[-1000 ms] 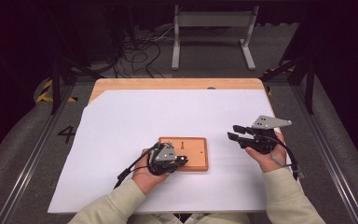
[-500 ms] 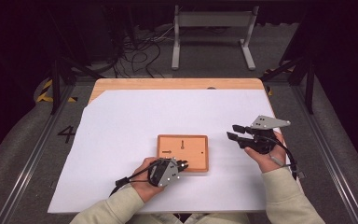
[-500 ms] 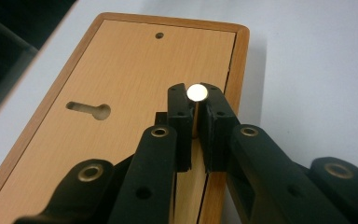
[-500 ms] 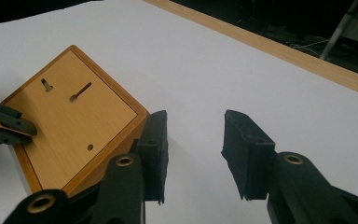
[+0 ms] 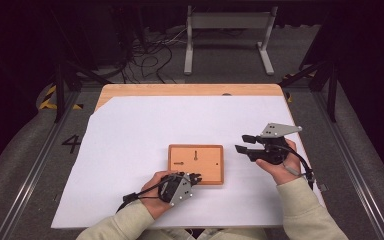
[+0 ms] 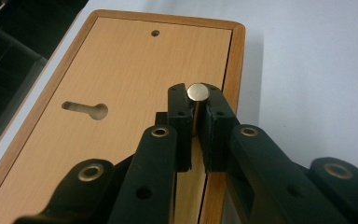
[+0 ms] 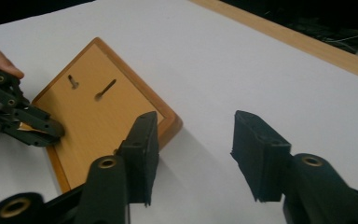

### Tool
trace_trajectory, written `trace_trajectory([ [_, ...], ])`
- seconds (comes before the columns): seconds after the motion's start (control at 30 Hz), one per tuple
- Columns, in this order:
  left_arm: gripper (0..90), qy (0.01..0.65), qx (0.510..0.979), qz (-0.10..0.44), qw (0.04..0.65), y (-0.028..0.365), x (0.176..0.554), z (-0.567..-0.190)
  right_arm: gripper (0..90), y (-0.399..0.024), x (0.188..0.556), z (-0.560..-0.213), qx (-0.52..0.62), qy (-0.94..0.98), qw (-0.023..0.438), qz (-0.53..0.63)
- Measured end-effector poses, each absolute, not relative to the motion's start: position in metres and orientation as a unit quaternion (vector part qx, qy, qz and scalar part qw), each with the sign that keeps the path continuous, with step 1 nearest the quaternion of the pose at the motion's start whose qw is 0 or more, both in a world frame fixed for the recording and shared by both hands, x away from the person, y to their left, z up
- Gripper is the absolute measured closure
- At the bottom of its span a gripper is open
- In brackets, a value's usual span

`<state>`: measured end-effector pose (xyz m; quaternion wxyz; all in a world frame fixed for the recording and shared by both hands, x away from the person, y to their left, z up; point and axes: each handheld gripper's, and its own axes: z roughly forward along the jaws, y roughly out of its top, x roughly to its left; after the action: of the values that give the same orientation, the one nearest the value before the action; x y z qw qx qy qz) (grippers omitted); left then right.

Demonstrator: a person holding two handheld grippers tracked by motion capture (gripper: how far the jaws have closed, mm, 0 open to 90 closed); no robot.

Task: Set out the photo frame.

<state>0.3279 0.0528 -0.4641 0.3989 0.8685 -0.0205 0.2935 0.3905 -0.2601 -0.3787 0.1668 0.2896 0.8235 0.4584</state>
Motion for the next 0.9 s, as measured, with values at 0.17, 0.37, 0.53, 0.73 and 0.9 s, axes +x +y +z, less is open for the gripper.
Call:
trace_trajectory([
  [0.17,84.0,-0.022,0.867,0.297,0.399,0.053,0.326,-0.465,39.6,-0.237,0.401,-0.382,0.282,0.848,0.11,0.434],
  [0.37,84.0,-0.021,0.868,0.294,0.4,0.053,0.324,-0.466,32.5,-0.219,0.419,-0.391,0.294,0.866,0.06,0.399],
  [0.53,84.0,-0.022,0.868,0.294,0.399,0.053,0.324,-0.465,27.0,-0.207,0.429,-0.403,0.298,0.878,0.018,0.375],
  [0.73,84.0,-0.022,0.868,0.295,0.399,0.053,0.324,-0.465,20.5,-0.196,0.44,-0.414,0.311,0.878,-0.035,0.363],
  [0.9,83.9,-0.022,0.867,0.294,0.401,0.053,0.325,-0.465,22.5,-0.187,0.445,-0.425,0.316,0.876,-0.083,0.354],
])
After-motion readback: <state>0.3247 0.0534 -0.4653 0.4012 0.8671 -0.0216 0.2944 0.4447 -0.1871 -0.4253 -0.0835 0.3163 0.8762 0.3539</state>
